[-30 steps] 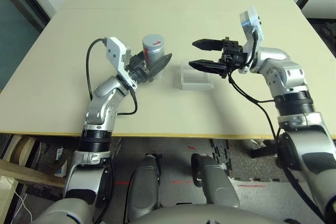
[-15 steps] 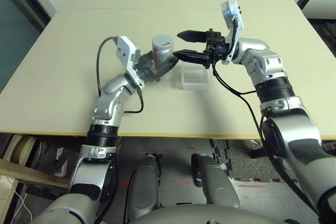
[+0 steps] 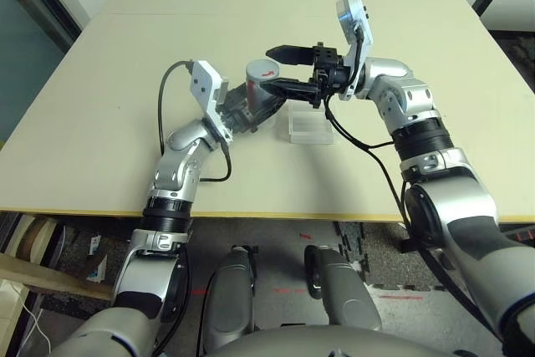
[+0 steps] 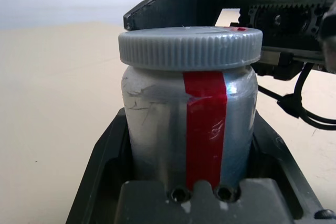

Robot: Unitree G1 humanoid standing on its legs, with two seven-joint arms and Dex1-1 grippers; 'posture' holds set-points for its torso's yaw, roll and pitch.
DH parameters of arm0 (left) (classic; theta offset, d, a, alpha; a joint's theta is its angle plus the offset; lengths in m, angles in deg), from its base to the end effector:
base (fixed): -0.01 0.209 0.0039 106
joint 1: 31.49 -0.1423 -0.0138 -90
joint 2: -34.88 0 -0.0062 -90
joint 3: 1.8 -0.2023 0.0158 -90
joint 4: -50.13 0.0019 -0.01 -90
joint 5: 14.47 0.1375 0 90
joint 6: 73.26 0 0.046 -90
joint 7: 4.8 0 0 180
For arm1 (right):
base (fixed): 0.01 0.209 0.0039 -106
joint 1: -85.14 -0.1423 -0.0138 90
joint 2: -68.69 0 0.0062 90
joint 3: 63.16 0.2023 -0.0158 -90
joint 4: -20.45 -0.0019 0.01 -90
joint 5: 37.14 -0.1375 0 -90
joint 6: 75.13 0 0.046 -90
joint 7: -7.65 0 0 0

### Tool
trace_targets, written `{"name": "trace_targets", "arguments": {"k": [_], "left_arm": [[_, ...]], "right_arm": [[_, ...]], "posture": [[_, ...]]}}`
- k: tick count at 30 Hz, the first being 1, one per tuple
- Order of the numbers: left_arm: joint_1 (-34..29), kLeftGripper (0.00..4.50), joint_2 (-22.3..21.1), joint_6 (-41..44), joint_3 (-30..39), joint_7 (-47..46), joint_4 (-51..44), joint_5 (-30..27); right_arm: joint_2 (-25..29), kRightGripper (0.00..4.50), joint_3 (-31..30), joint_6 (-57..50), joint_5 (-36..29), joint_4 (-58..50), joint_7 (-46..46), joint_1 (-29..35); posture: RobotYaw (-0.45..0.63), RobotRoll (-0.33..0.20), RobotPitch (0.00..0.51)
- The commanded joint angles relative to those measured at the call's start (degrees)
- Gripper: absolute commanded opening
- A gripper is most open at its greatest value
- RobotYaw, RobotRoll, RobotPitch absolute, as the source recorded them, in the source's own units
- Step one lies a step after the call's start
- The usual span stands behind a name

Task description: Pour the medicine from the bottle into the box.

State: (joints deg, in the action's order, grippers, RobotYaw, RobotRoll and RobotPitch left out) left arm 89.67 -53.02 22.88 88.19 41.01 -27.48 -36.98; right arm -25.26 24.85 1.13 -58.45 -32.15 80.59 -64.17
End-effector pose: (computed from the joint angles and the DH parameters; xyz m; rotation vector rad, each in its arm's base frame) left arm 0.3075 0.1699 0.1208 -0.0535 -0.2454 -0.9242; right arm 0.3736 -0.1270 0.1964 0.0112 -0.1453 1.4761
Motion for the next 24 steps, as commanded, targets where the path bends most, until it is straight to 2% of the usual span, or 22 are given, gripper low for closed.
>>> {"name": "trace_targets", "arguments": {"k": [1,9,12,15,16,24], "left_arm": [[0.61,2.71,0.25,-0.41,-0.50,0.61,0.40,0.54],[0.56,2.71,0.38,-0.18,-0.55,0.44,-0.04,0.48],[0.36,2.71,0.43,0.02,-0.64,0.29,-0.48,0.46],[0.23,2.71,0.43,0.26,-0.65,0.26,-0.72,0.38],[0.18,2.71,0.39,0.34,-0.66,0.31,-0.77,0.35],[-0.03,2.71,0.04,0.72,-0.59,0.61,-0.87,0.22]], "right_arm": [[-0.56,4.50,-0.54,0.88,0.72,0.70,0.47,-0.77],[-1.18,4.50,-0.74,1.91,1.51,1.48,0.67,-0.99],[-1.28,3.88,-0.73,2.48,1.93,1.75,0.52,-1.09],[-1.50,2.79,-0.23,2.64,1.60,1.87,0.62,-1.23],[-1.54,2.58,-0.10,2.66,1.53,2.00,0.68,-1.35],[-1.72,2.58,-0.24,3.69,0.72,3.55,5.14,-2.48]], "posture": [[-0.04,0.000,0.143],[-0.04,0.000,0.148],[-0.04,0.000,0.151],[-0.03,0.000,0.151],[-0.03,0.000,0.153],[-0.03,0.000,0.156]]}}
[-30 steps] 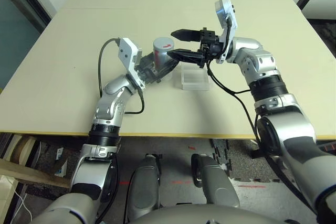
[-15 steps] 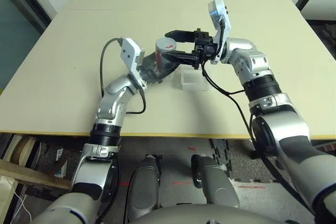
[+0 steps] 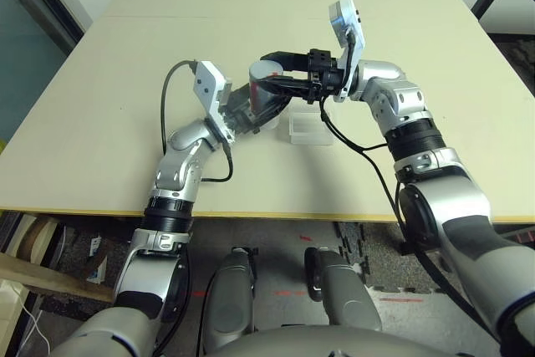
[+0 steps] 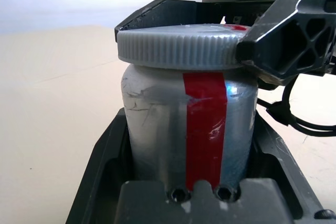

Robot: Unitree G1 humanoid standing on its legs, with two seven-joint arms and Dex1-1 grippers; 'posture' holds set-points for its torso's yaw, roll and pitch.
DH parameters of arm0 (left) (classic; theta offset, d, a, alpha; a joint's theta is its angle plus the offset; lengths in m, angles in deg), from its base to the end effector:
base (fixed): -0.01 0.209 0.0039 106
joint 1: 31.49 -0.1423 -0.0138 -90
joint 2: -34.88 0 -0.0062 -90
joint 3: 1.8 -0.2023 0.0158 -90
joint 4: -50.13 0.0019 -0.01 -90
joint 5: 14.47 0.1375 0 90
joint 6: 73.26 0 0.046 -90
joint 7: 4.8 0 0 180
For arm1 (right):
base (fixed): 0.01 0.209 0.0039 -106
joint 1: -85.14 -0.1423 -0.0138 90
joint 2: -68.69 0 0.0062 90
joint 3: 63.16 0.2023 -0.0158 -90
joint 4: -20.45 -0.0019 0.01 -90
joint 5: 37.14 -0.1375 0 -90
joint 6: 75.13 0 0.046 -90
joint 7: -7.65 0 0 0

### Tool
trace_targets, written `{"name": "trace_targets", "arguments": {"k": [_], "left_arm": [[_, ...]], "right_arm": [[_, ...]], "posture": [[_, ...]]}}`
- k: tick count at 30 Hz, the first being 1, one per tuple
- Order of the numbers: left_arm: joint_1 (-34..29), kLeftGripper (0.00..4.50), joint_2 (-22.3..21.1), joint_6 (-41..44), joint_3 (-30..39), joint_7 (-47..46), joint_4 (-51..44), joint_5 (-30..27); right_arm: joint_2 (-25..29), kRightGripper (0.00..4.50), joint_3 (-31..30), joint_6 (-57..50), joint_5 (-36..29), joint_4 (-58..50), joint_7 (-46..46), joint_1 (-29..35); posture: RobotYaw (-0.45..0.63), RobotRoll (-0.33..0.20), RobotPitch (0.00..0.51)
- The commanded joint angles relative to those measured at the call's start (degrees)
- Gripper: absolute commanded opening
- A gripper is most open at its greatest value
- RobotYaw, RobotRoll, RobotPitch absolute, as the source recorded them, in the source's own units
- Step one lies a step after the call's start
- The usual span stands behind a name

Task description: Pour the medicine from the bottle into the box.

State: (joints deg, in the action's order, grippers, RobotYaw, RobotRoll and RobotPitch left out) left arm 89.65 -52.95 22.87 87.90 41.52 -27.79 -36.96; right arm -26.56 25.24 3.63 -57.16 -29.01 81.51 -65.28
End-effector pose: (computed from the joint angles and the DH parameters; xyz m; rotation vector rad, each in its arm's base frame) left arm 0.3071 0.1685 0.1214 -0.0497 -0.2486 -0.9394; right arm 0.3765 -0.1214 0.1943 0.0048 -0.1520 1.4880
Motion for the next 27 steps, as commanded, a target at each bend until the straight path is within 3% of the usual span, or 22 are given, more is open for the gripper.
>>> {"name": "trace_targets", "arguments": {"k": [1,10,17,22,27], "left_arm": [[0.00,2.71,-0.04,0.76,-0.30,0.11,-0.53,0.22],[-0.40,2.71,0.02,1.52,-0.36,0.21,-1.24,0.48],[-0.86,2.71,-0.13,2.09,-0.40,0.24,-2.11,0.44],[-1.09,2.71,-0.04,2.44,-0.61,0.26,-2.77,0.43],[-1.26,2.71,-0.05,3.08,-0.66,0.47,-3.37,0.37]], "right_arm": [[-0.47,2.58,-0.75,1.57,-0.83,0.67,5.83,-1.59],[-1.35,2.58,-2.14,8.08,-0.88,6.33,18.25,-5.36],[-1.41,2.59,-6.09,14.89,-1.62,11.64,18.64,-8.63],[-2.75,2.59,-2.97,18.12,0.77,18.49,18.09,-11.51],[-2.46,4.04,-0.33,19.43,2.56,23.50,15.24,-13.25]], "posture": [[-0.03,0.000,0.157],[-0.03,0.000,0.164],[-0.02,0.000,0.168],[-0.02,0.000,0.170],[-0.02,0.000,0.172]]}}
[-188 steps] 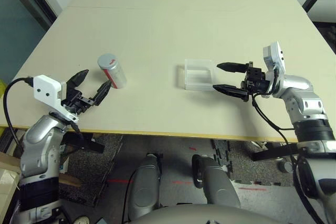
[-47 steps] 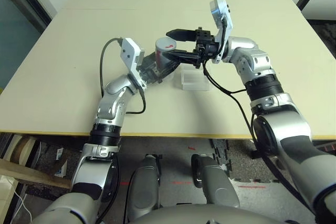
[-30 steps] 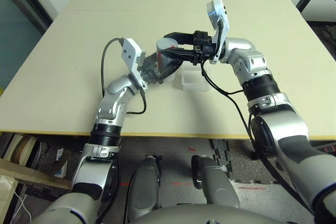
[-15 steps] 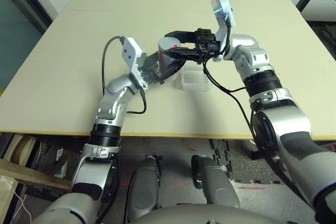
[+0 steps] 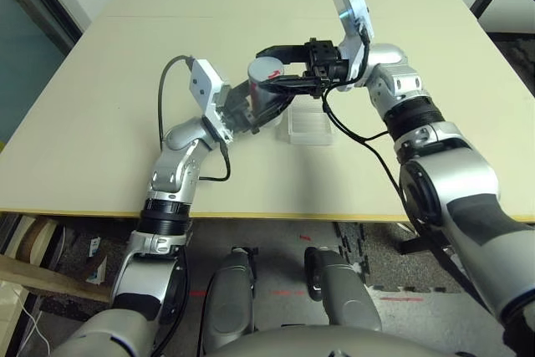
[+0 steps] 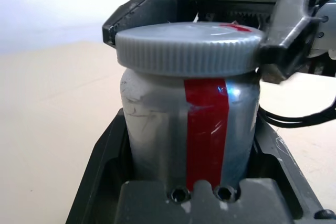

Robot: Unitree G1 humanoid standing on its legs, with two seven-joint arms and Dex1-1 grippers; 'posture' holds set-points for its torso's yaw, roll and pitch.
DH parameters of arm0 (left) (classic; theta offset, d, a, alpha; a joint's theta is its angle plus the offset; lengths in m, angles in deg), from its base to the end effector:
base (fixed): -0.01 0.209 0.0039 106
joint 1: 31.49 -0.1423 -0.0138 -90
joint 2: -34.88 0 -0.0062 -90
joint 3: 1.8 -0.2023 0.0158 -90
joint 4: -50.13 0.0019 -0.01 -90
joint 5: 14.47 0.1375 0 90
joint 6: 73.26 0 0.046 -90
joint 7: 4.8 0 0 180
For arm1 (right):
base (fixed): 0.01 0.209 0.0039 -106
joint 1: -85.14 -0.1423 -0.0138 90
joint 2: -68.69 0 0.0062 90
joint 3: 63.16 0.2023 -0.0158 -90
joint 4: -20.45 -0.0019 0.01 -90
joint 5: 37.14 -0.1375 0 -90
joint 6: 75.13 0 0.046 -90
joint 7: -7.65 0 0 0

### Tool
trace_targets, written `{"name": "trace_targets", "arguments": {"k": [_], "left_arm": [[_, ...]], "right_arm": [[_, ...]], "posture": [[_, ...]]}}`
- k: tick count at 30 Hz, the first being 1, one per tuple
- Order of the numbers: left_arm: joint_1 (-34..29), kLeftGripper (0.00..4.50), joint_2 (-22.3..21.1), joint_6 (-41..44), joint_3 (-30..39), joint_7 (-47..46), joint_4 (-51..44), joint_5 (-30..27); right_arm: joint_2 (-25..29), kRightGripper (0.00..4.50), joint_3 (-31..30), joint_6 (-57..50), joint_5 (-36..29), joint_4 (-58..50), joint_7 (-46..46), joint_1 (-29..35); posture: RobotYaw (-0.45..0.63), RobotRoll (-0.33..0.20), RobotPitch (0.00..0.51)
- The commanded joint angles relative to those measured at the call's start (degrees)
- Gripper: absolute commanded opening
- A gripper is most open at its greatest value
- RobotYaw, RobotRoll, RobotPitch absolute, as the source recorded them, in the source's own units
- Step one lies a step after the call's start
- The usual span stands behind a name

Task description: Pour the medicine from the bottle into the box.

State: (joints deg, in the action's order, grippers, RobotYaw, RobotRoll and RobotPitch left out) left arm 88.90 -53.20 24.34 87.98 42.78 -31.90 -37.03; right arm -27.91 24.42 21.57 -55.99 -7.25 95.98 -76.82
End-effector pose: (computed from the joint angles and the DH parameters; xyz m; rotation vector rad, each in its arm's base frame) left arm 0.3021 0.1676 0.1291 -0.0293 -0.2774 -0.9774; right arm 0.3940 -0.1087 0.2138 -0.1384 -0.2485 1.6977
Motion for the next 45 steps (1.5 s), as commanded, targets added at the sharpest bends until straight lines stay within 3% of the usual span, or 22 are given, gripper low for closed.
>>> {"name": "trace_targets", "arguments": {"k": [1,11,25,34,45], "left_arm": [[-0.58,2.71,0.17,1.72,-0.80,-0.78,0.63,0.42],[-0.45,2.71,0.17,1.84,-1.21,-0.67,0.85,0.37],[0.50,2.71,0.58,0.85,-1.67,-0.20,2.27,0.79],[0.57,2.71,0.83,0.63,-1.83,-0.21,2.01,0.81],[0.49,2.71,0.90,0.58,-1.78,-0.23,1.84,0.76]], "right_arm": [[-0.90,4.37,0.85,1.68,1.73,2.43,0.40,-1.87],[1.06,4.50,3.10,2.19,4.00,5.12,-0.63,-1.81],[-0.14,4.50,4.73,0.80,4.44,4.78,-1.70,-2.16],[-0.18,4.50,4.40,1.74,7.58,5.98,-7.45,-2.05],[3.62,4.50,5.61,0.73,8.46,6.92,-9.32,-1.12]], "posture": [[-0.02,0.000,0.172],[-0.03,0.000,0.170],[-0.03,0.000,0.165],[-0.03,0.000,0.162],[-0.03,0.000,0.161]]}}
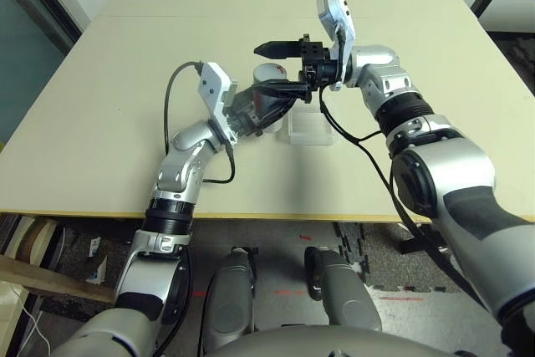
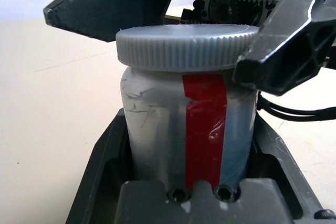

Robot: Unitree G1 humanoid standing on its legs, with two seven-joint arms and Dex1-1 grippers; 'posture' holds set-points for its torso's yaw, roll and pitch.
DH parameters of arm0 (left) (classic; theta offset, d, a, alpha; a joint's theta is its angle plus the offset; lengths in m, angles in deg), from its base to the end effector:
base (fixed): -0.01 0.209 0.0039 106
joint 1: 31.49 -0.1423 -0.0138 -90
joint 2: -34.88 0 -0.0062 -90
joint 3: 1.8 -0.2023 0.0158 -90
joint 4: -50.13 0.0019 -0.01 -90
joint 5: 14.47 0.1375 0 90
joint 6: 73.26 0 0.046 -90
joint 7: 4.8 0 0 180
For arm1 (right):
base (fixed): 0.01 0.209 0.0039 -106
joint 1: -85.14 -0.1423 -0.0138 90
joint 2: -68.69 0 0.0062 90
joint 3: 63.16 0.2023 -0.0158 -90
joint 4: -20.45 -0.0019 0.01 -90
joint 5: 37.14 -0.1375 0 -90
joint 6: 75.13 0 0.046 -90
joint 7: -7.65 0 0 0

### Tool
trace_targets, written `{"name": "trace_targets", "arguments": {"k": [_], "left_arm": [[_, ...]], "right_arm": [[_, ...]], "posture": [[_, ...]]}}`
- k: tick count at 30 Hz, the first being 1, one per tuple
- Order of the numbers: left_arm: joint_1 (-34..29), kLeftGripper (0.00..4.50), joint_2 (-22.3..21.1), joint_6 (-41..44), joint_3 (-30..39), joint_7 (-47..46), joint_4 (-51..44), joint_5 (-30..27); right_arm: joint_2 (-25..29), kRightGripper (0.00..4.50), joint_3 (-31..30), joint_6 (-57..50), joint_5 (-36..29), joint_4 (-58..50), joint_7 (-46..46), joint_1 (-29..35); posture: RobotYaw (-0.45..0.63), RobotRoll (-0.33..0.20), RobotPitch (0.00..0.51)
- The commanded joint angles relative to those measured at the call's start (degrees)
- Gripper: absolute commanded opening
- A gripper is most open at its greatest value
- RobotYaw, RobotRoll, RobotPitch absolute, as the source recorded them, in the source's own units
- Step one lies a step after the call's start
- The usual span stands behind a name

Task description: Pour the medicine from the bottle into the box.

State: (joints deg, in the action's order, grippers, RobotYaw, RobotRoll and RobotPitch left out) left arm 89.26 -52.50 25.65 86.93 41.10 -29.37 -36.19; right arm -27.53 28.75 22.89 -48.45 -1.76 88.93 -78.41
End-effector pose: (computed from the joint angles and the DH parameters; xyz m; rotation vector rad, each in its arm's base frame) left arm 0.3052 0.1626 0.1206 -0.0482 -0.2100 -0.9573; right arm 0.3973 -0.1180 0.2103 -0.1593 -0.1747 1.5259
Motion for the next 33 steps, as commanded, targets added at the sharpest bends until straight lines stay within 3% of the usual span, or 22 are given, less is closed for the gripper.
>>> {"name": "trace_targets", "arguments": {"k": [1,20,33], "left_arm": [[0.19,2.71,0.25,-0.75,-0.78,1.41,-0.62,-0.06],[-0.54,2.71,0.83,-1.84,-0.23,0.85,-0.29,0.40],[1.28,2.71,0.76,-2.94,0.22,0.97,2.47,0.69]], "right_arm": [[3.55,4.50,1.37,-0.65,0.88,1.46,-2.30,0.54],[11.79,4.50,3.60,-4.23,0.99,2.98,-4.16,1.39],[9.81,4.50,3.11,-7.14,0.45,-0.46,4.50,1.57]], "posture": [[-0.03,0.000,0.161],[-0.02,0.000,0.159],[-0.02,0.000,0.158]]}}
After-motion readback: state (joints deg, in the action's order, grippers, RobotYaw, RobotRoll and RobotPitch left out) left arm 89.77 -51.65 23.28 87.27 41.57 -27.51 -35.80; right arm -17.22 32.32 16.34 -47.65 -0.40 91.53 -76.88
